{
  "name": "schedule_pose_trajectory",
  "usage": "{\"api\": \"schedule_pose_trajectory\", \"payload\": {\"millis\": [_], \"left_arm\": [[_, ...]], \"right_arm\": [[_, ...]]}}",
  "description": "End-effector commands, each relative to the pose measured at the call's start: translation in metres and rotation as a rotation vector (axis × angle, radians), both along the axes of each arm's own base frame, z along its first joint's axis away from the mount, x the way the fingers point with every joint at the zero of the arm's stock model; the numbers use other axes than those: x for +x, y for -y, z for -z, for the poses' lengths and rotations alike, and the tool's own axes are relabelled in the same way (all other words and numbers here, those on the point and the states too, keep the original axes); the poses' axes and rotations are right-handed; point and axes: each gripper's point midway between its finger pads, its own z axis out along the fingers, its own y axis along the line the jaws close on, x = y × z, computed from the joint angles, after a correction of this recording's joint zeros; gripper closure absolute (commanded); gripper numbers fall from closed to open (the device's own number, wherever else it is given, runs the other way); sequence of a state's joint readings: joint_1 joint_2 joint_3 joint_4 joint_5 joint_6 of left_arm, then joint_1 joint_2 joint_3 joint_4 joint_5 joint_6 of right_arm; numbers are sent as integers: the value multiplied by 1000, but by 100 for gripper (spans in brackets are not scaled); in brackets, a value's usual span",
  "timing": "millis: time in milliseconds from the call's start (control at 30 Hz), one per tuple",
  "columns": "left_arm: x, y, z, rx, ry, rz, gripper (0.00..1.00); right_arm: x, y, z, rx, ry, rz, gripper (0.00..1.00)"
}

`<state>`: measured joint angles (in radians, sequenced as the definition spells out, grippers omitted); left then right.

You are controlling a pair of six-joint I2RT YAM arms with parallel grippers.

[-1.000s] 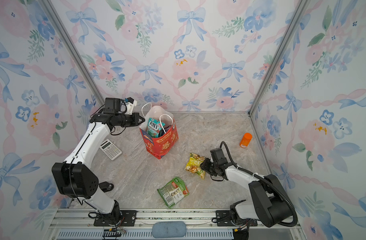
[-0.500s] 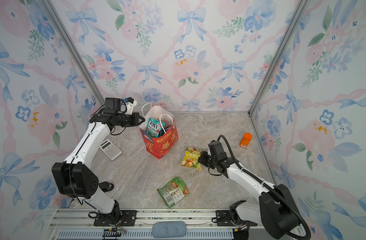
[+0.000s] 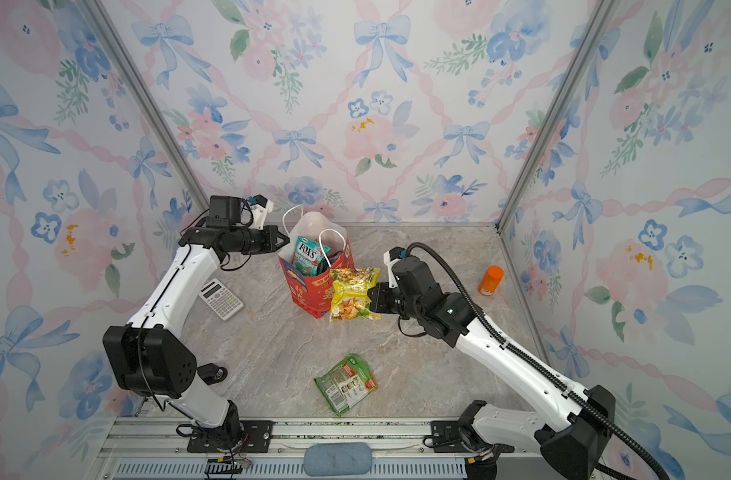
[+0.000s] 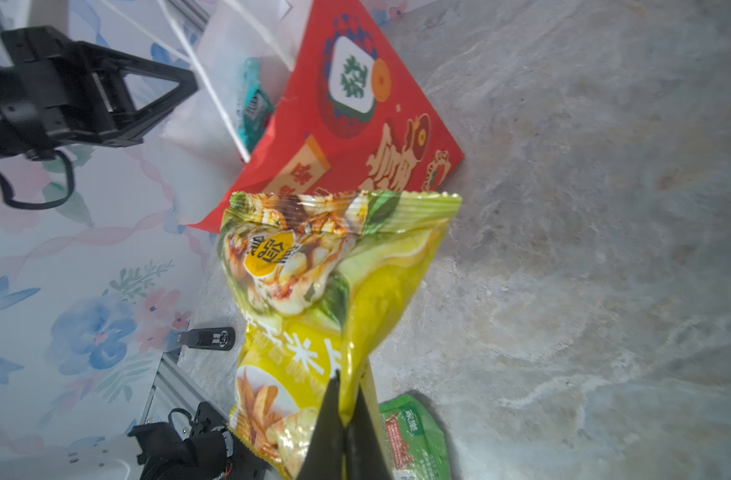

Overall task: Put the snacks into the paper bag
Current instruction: 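Lift the yellow packet with the right gripper and carry it above the bag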

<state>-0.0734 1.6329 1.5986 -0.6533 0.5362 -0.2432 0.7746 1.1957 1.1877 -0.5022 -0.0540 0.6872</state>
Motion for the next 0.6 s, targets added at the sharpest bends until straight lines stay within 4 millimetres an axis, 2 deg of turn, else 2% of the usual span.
{"api": "schedule_pose_trajectory", "payload": {"millis": [0,233,567], "left_arm": [[-10,-2,4,8,-22,12,100],[-10,-2,5,10,-23,11,100],[-11,-1,4,4,-22,18,100]], "right_arm": [[-11,-15,-9,-51,19,-69,100],[1,-72,-41,46,94,-154,100],[43,-122,-72,71,156,-204,100]]}}
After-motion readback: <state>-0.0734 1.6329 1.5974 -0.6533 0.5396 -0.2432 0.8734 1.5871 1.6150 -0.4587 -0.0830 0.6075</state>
